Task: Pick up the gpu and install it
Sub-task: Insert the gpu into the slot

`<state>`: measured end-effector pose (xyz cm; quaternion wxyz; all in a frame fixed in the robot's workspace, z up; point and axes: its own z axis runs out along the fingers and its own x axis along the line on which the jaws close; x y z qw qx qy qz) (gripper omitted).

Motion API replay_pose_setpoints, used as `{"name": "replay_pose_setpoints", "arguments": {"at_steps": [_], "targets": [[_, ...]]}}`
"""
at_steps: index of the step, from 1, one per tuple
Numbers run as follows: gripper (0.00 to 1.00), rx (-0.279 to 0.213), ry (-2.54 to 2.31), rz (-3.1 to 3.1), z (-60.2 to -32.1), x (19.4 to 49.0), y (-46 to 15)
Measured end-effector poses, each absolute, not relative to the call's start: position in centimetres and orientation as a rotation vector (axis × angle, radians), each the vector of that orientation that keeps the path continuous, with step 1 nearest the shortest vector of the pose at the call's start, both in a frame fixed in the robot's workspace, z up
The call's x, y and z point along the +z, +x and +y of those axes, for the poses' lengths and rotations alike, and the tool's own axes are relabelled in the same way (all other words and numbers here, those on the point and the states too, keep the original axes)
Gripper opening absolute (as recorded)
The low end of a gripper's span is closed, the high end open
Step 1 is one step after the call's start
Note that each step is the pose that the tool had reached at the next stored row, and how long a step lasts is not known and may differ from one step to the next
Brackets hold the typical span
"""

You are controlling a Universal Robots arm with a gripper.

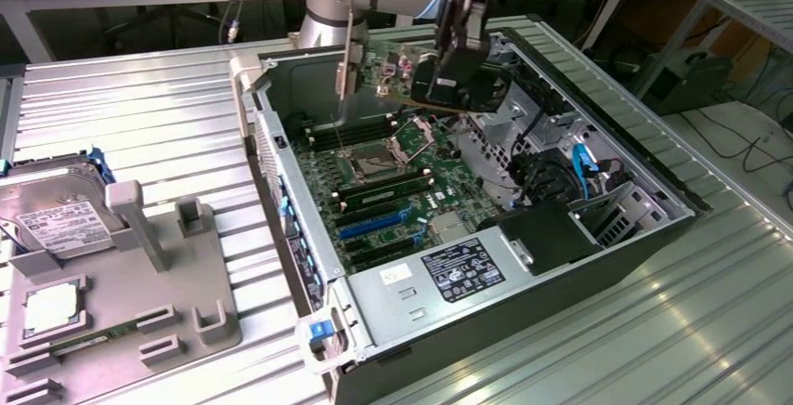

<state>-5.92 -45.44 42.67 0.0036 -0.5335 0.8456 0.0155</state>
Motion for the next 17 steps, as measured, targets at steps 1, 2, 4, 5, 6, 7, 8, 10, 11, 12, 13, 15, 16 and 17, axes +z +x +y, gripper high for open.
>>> {"name": "replay_pose_setpoints", "arguments": {"at_steps": [1,2,4,5,6,7,8,10,11,12,13,15,16,17], "targets": [[0.28,0.049,-1.690,2.640,-45.44,42.67,-5.92],[0.28,0.049,-1.708,2.628,-45.44,42.67,-5.92],[0.28,0.049,-1.755,2.598,-45.44,42.67,-5.92],[0.28,0.049,-1.774,2.585,-45.44,42.67,-5.92],[0.28,0.049,-1.803,2.565,-45.44,42.67,-5.92],[0.28,0.049,-1.830,2.547,-45.44,42.67,-5.92],[0.28,0.049,-1.852,2.531,-45.44,42.67,-5.92],[0.28,0.049,-1.896,2.498,-45.44,42.67,-5.92],[0.28,0.049,-1.918,2.482,-45.44,42.67,-5.92],[0.28,0.049,-1.939,2.467,-45.44,42.67,-5.92],[0.28,0.050,-1.960,2.450,-45.44,42.67,-5.92],[0.28,0.050,-1.999,2.419,-45.44,42.67,-5.92],[0.28,0.050,-2.020,2.401,-45.44,42.67,-5.92],[0.28,0.050,-2.049,2.378,-45.44,42.67,-5.92]]}}
